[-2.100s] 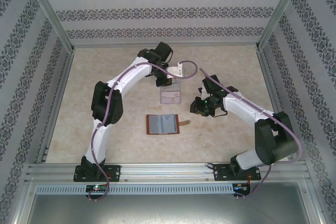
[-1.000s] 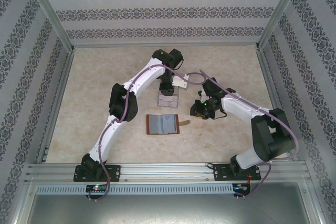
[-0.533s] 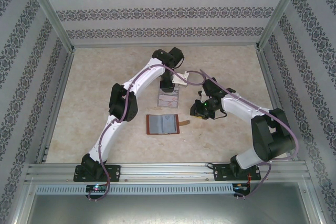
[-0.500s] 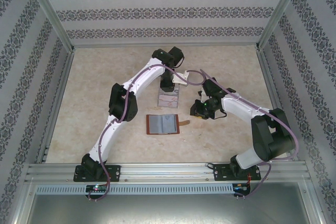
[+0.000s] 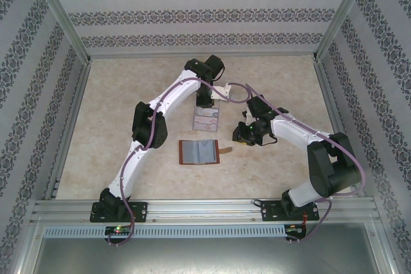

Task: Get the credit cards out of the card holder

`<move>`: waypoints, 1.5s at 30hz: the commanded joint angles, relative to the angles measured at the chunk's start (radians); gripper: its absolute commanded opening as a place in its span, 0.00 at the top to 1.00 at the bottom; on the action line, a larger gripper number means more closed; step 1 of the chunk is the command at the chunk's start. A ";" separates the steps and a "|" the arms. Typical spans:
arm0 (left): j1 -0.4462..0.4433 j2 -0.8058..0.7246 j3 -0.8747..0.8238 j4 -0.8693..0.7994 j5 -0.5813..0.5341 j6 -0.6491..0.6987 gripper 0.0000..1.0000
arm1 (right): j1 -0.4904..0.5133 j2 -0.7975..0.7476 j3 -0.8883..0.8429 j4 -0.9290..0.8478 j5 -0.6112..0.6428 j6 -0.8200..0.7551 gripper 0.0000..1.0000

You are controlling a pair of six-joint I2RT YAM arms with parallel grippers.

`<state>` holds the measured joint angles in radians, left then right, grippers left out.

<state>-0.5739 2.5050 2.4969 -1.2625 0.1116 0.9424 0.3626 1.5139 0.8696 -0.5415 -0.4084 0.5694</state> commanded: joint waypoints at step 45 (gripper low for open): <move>0.298 -0.958 -1.206 0.916 0.281 -1.110 0.67 | 0.188 0.395 0.380 0.073 0.030 0.029 0.74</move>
<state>-0.3077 1.6138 1.3472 -0.5289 0.3313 -0.0814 0.5537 1.8885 1.2079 -0.4519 -0.4072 0.6212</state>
